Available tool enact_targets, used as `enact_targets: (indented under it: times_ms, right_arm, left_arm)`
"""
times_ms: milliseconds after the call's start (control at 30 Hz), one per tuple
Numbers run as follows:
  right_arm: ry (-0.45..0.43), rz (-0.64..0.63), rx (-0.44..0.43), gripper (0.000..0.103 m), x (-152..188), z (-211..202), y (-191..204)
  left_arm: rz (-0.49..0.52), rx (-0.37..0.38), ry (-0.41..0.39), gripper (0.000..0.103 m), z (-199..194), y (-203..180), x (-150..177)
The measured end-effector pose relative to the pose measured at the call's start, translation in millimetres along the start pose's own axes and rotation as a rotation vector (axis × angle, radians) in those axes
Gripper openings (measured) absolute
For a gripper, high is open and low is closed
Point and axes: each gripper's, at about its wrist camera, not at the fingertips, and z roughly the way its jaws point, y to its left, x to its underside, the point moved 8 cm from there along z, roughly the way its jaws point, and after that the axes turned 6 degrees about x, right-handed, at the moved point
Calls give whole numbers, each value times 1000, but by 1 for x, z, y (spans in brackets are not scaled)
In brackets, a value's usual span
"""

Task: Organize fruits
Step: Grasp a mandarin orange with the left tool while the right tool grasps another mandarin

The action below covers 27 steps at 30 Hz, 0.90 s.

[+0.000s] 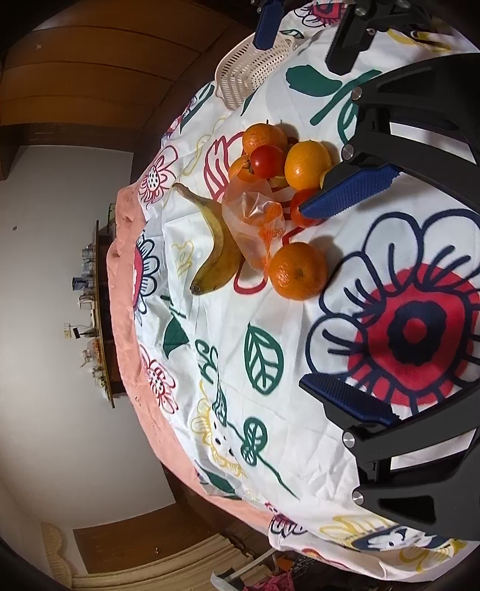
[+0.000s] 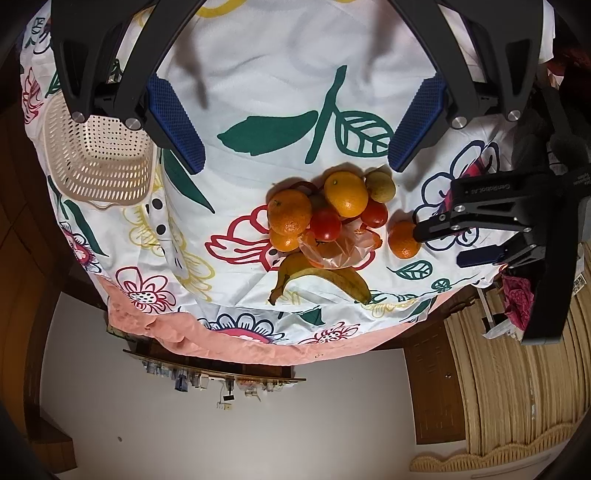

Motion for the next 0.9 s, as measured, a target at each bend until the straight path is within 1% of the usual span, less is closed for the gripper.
enact_targets:
  times_ms: [67, 133, 300, 333, 400, 433, 500, 567, 700, 900]
  right_arm:
    - [4, 2, -6, 98, 0, 2, 0]
    - [6, 3, -7, 98, -1, 4, -1]
    - [20, 21, -16, 98, -1, 9, -6]
    - [23, 26, -19, 98, -1, 11, -8]
    - [29, 38, -25, 97, -2, 14, -12]
    - [31, 44, -28, 97, -2, 14, -13]
    - [36, 56, -41, 94, -2, 17, -16]
    - [43, 66, -54, 91, -3, 19, -18]
    - [68, 74, -78, 79, -6, 27, -19]
    - [92, 51, -107, 68, -16, 36, -13]
  left_arm:
    - [3, 22, 15, 82, 7, -3, -3]
    - [9, 29, 29, 78, 15, -6, -5]
    - [12, 64, 63, 64, 31, -12, -8]
    - [7, 77, 73, 62, 35, -12, -8]
    - [-13, 99, 91, 55, 40, -10, -6]
    - [-23, 102, 99, 54, 43, -9, -4]
    - [-41, 101, 108, 44, 47, -5, -2]
    - [-63, 122, 102, 41, 47, -3, -2]
    - [-76, 121, 91, 41, 43, 1, -2]
    - [-95, 120, 59, 41, 29, 5, -8]
